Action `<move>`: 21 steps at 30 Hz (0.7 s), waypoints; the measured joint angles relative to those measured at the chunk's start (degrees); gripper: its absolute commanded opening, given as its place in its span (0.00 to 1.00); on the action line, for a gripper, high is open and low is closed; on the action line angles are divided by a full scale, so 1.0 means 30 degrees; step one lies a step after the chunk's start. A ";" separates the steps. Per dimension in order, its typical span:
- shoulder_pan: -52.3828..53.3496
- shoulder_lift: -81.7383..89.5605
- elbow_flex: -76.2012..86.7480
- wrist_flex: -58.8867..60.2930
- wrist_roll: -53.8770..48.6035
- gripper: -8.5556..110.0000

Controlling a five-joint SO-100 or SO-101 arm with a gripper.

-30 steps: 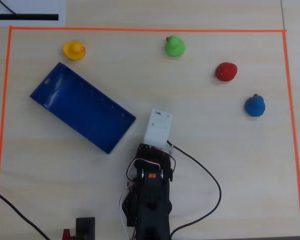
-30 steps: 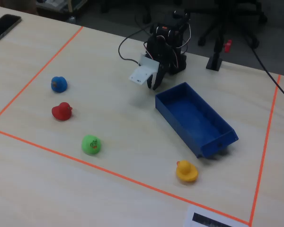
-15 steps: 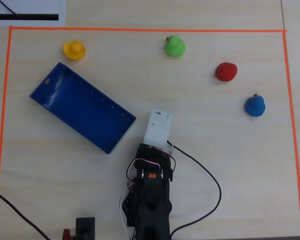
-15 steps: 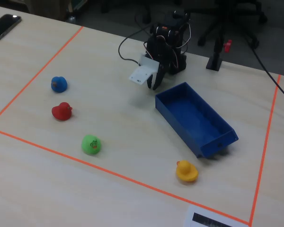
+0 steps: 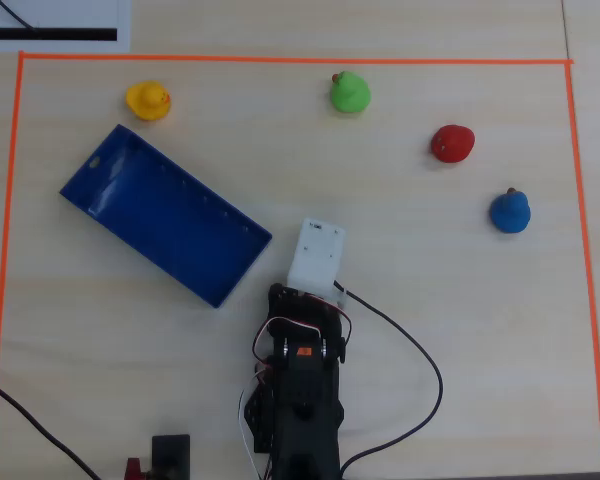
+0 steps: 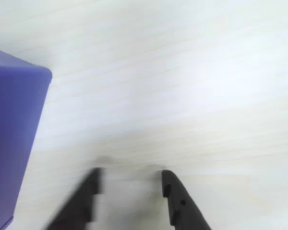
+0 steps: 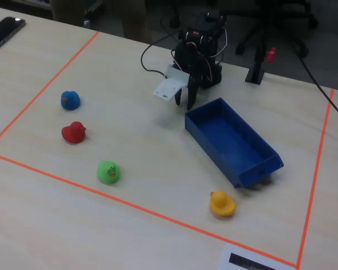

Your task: Grasp green duck and put it into box.

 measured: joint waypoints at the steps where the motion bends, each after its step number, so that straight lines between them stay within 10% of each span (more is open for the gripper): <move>1: 0.0000 0.0000 0.0000 0.0000 0.0000 0.28; 5: -0.0820 0.0000 0.0000 0.0000 -0.0029 0.07; 9: -0.0732 0.0000 0.0000 0.0000 -0.0146 0.07; 21: 0.2314 -0.9609 -0.8203 -0.4365 -0.1113 0.37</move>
